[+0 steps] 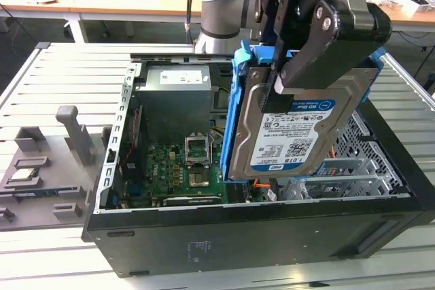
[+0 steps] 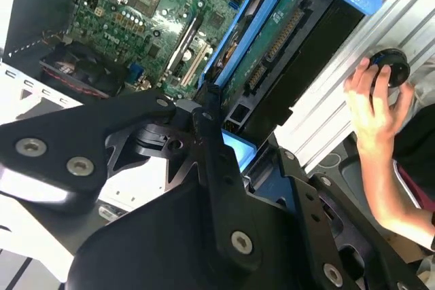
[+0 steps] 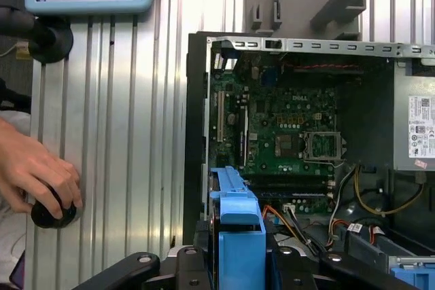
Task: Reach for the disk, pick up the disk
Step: 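Pick up the disk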
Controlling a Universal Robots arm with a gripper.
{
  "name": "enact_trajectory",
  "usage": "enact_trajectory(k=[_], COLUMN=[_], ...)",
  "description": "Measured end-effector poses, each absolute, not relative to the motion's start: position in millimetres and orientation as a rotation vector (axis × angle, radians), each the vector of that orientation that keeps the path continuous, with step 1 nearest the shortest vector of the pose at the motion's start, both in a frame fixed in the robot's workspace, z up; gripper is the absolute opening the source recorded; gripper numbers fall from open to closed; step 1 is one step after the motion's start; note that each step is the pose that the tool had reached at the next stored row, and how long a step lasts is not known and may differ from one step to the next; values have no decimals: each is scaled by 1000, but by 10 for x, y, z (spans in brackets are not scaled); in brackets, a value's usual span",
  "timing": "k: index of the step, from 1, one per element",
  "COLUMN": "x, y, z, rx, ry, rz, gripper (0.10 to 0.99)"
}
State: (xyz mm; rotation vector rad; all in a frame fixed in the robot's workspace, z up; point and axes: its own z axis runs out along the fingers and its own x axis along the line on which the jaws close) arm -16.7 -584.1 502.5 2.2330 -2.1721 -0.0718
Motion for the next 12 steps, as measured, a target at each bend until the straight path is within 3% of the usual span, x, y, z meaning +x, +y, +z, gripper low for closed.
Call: enact_trajectory(k=[12], x=[596], y=[-5495], z=[4785], rx=[2222], ry=[-2162], rz=[-59], gripper=[369])
